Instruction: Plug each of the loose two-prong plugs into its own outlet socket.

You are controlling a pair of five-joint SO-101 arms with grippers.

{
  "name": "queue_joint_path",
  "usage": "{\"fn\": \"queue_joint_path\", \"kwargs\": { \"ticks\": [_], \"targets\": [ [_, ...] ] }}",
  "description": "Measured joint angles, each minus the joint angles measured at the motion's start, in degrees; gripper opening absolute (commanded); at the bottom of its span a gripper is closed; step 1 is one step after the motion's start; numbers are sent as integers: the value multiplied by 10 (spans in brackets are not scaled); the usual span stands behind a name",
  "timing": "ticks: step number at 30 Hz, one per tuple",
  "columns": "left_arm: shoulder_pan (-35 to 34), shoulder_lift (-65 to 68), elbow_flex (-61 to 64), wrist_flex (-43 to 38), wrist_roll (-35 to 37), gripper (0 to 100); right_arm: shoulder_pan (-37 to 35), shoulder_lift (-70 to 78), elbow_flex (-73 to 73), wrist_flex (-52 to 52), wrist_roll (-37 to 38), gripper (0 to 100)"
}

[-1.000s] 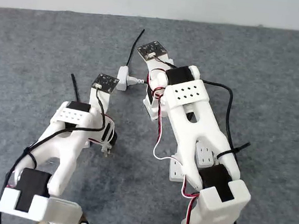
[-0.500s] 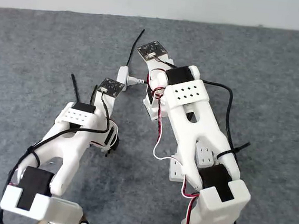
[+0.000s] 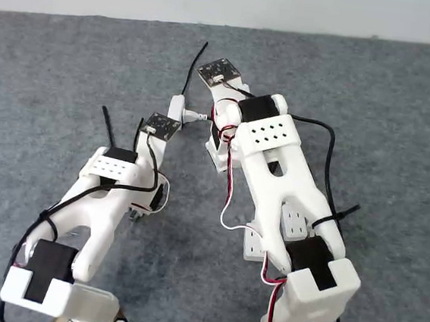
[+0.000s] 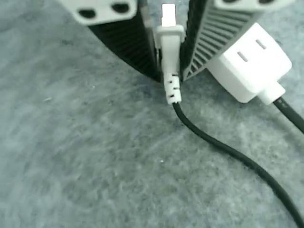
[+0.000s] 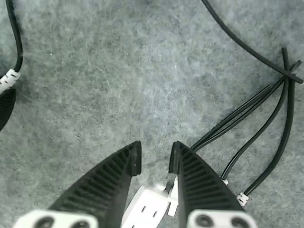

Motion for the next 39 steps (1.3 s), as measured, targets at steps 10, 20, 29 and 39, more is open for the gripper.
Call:
{"fn": "queue_joint_path", "kwargs": {
  "ticks": [10, 20, 29, 39],
  "targets": [
    [103, 1, -53, 0, -11, 41, 22, -1, 0, 0, 0, 122],
    [109, 1, -64, 4, -43, 300, 39, -12, 0, -5, 0, 122],
    [38, -33, -93, 72, -68, 275, 40, -12, 0, -5, -20, 122],
    [-263, -222, -24, 84, -44, 276, -123, 1, 0, -60, -264, 122]
  ]
}}
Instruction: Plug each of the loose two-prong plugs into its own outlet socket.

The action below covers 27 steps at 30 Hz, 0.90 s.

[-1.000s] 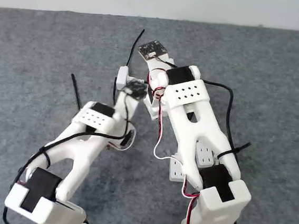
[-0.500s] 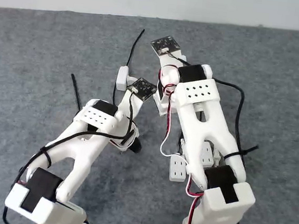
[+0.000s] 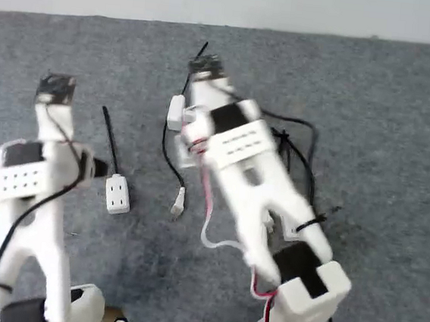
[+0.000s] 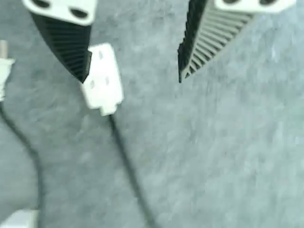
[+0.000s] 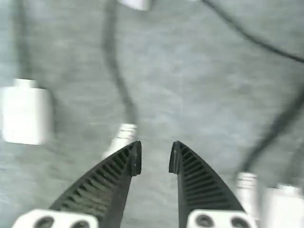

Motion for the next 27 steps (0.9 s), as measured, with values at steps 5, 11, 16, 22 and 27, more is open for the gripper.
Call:
{"fn": "queue_joint_path", "kwargs": {
  "ticks": [5, 11, 16, 22, 27],
  "targets": [
    [-53, -76, 112, -45, 0, 276, -69, 77, 0, -62, -93, 119],
    [-110, -174, 170, -78, 0, 276, -74, 149, 0, -105, -100, 122],
    [-115, -225, 218, -119, 0, 276, -76, 152, 0, -102, -102, 121],
    [-86, -232, 236, -123, -1, 276, -67, 135, 0, -47, -102, 119],
    [-79, -232, 237, -124, -1, 276, -45, 107, -19, 31, -102, 122]
  ]
}}
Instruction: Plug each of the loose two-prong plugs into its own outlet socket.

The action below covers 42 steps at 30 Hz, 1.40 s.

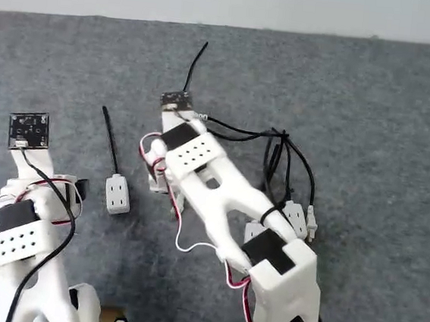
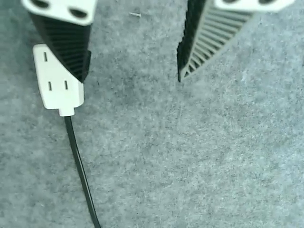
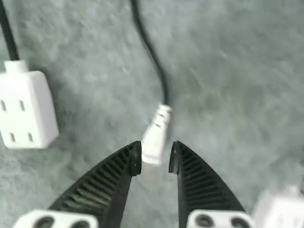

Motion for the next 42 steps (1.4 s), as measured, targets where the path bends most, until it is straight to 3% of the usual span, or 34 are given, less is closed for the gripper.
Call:
{"fn": "queue_joint_path", "kwargs": {
  "ticks": [7, 32, 42],
  "targets": [
    [0, 0, 0, 0, 0, 276, 15, 4, -17, 62, 0, 122],
    [14, 0, 47, -55, -1, 276, -11, 56, -78, 56, -2, 123],
    [15, 0, 55, -55, -1, 276, -25, 72, -79, 33, -38, 124]
  ]
}}
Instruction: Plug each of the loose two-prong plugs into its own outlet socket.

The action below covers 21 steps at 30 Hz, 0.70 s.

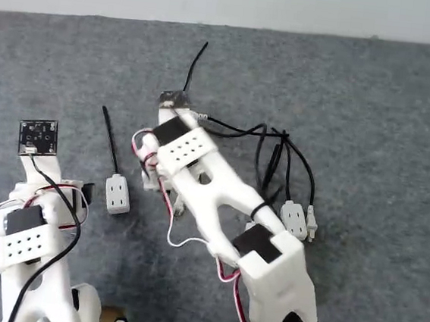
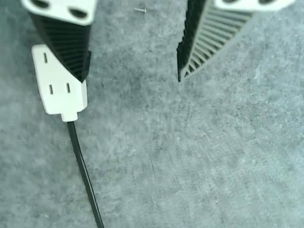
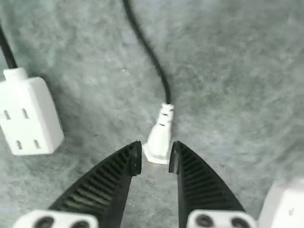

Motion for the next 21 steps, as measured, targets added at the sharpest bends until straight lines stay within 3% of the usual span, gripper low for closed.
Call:
{"fn": "queue_joint_path", "kwargs": {
  "ticks": [21],
  "targets": [
    [0, -2, 0, -1, 0, 276, -12, 87, -14, 0, 0, 124]
  ]
}}
